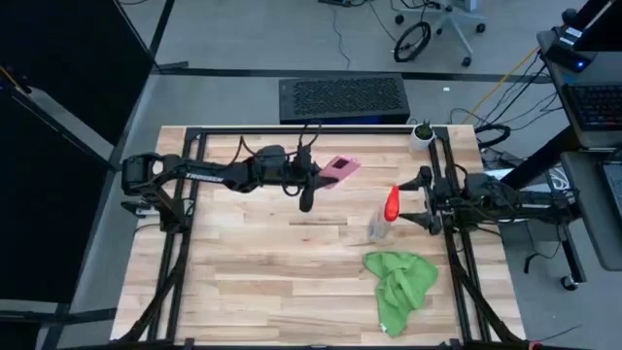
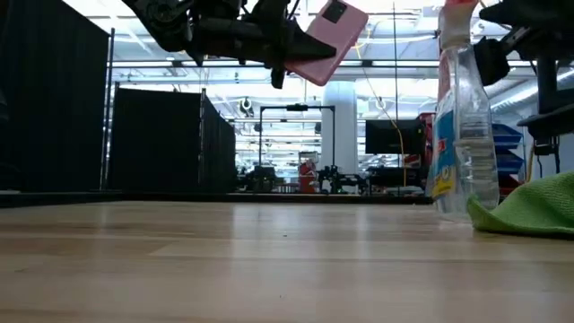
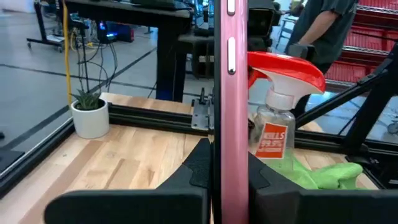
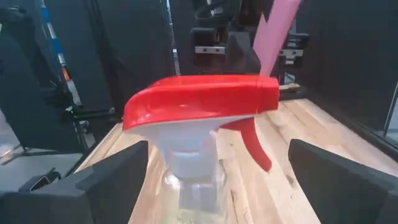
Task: Apply microfiber cloth
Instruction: Spray the back of the cellphone with the cleaning bottle
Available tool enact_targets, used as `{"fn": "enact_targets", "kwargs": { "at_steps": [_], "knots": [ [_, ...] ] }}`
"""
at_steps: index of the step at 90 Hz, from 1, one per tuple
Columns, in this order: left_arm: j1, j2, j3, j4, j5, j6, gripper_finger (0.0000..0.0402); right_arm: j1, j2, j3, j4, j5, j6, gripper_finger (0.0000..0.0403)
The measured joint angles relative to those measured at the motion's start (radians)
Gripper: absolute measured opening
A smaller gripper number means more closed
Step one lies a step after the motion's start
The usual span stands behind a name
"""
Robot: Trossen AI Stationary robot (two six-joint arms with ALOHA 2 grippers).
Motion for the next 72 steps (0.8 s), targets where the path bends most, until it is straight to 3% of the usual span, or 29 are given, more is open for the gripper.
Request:
{"fn": "enact_targets", "kwargs": {
  "at_steps": [15, 44, 72],
  "knots": [
    [0.009, 0.013, 0.0, -0.004, -0.008, -0.003, 0.0004, 0.022, 0.037, 0.0, 0.05, -0.047, 0.016, 0.0368],
    [0.012, 0.068, 0.008, 0.066, -0.023, -0.026, 0.0004, 0.087, 0.178, 0.0, 0.128, 0.092, -0.054, 0.0368],
    [0.008, 0.254, 0.235, 0.072, -0.043, 0.008, 0.0004, 0.093, 0.304, 0.0, 0.244, 0.12, -0.054, 0.0368]
  ]
}}
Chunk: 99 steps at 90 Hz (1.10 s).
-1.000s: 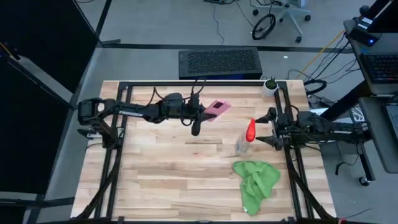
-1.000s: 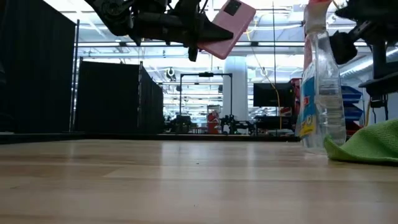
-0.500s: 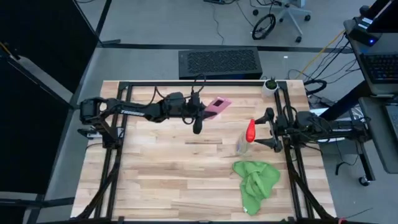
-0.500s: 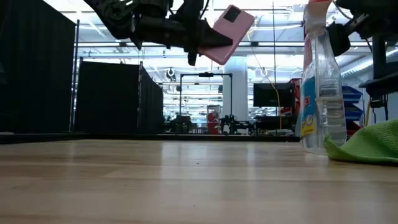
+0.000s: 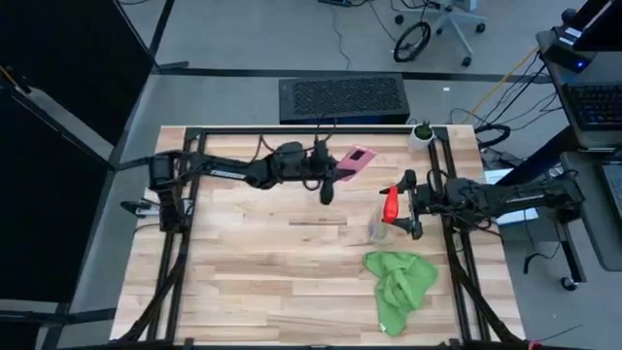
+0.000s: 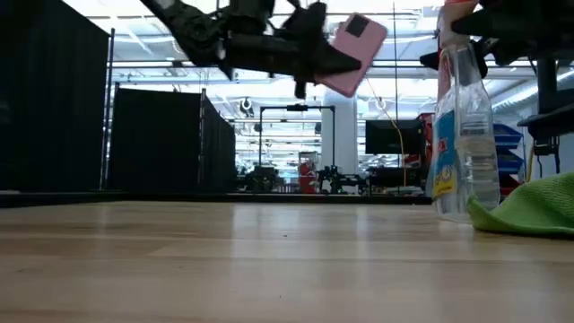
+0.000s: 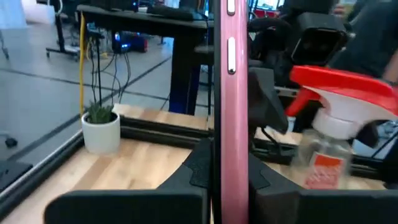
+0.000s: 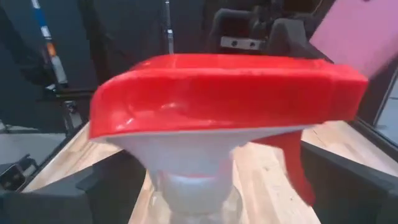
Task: Apply microfiber cloth
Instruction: Spray the back of the cellphone with the cleaning bottle
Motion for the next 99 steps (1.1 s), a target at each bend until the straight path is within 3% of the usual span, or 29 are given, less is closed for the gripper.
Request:
{"fn": "enact_targets", "kwargs": {
  "at_steps": [25, 74, 99],
  "knots": [
    [0.003, 0.197, 0.211, 0.0, -0.004, -0.003, 0.0004, 0.0, -0.007, 0.0, 0.017, 0.0, 0.021, 0.0368],
    [-0.005, 0.33, 0.386, 0.002, 0.071, 0.002, 0.0004, 0.0, -0.007, 0.0, 0.017, -0.003, 0.055, 0.0366],
    [-0.003, 0.335, 0.389, -0.001, 0.065, 0.002, 0.0004, -0.001, -0.007, 0.0, 0.009, 0.0, 0.056, 0.0309]
  ]
}}
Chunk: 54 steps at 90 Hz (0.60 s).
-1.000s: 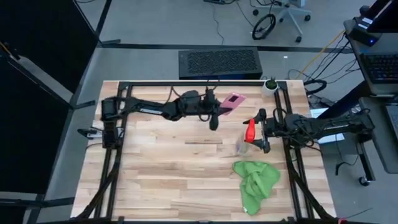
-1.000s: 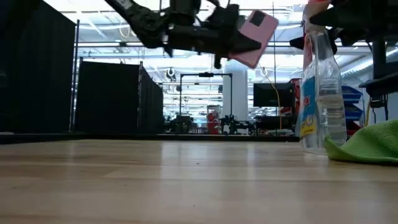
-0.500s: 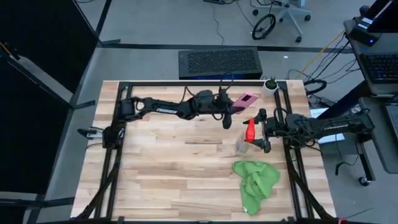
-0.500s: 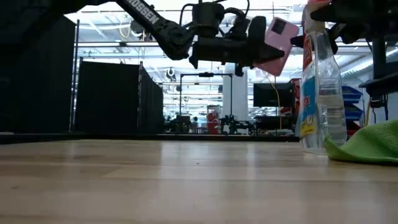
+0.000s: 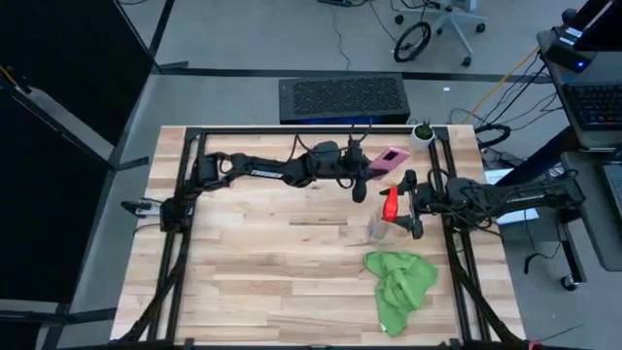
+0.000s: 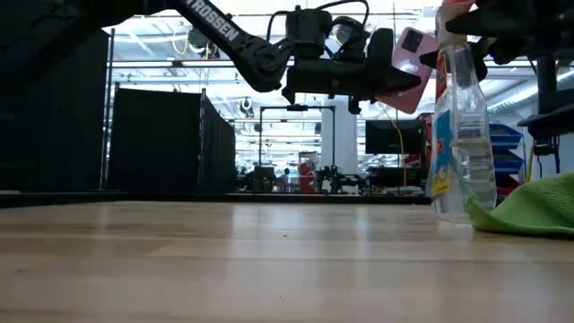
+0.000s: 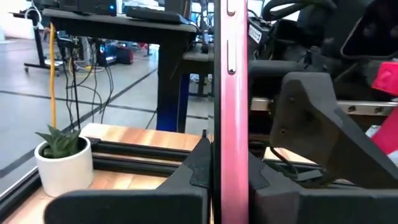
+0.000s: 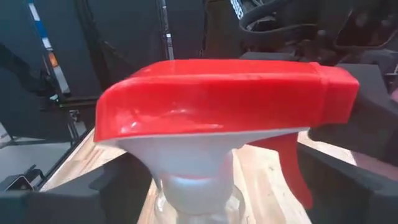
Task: Apply microfiber cloth
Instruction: Spray the back of the cellphone with the cleaning bottle
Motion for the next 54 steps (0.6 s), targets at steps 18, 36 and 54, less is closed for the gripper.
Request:
{"fn": "enact_targets", "kwargs": {
  "at_steps": [18, 36, 54],
  "knots": [
    [0.0, 0.0, 0.0, 0.0, 0.0, 0.0, 0.0004, 0.001, 0.0, 0.0, -0.01, -0.004, 0.005, 0.0233],
    [0.0, 0.0, 0.0, 0.003, 0.0, 0.0, 0.0004, 0.0, 0.0, 0.0, -0.007, -0.005, -0.01, 0.0206],
    [0.001, 0.0, 0.0, 0.004, -0.006, 0.025, 0.0004, 0.001, -0.001, 0.0, -0.004, -0.007, 0.001, 0.0224]
  ]
}}
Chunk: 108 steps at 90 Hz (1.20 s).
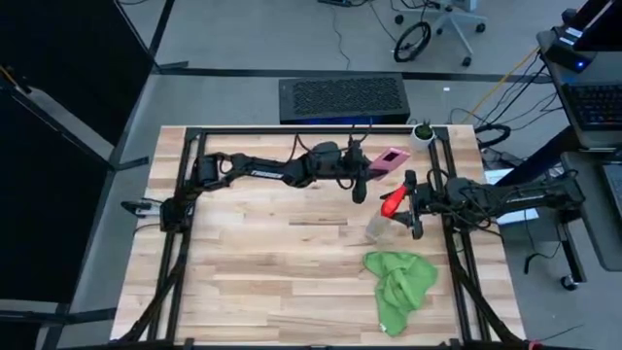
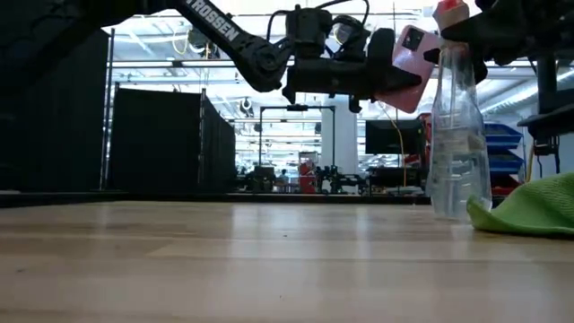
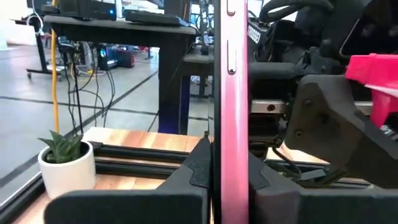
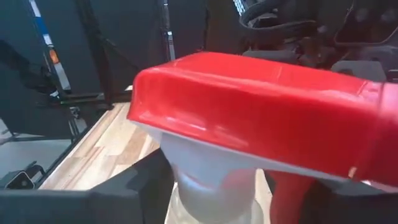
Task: Apply microfiber cloth
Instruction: Spray the back of the cellphone with the cleaning bottle
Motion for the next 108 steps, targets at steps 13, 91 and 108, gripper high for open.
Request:
{"fn": "enact_targets", "kwargs": {
  "at_steps": [13, 91, 108],
  "knots": [
    [0.002, 0.0, 0.0, 0.0, 0.0, 0.001, 0.0004, 0.0, 0.0, 0.0, 0.0, 0.0, 0.041, 0.0254],
    [0.012, -0.245, 0.002, -0.348, -0.061, 0.126, 0.0006, -0.002, 0.0, 0.226, -0.314, 0.105, -0.052, 0.0313],
    [0.01, -0.247, 0.001, -0.366, -0.061, 0.125, 0.0005, -0.001, 0.011, 0.23, -0.388, 0.109, 0.009, 0.0313]
  ]
}}
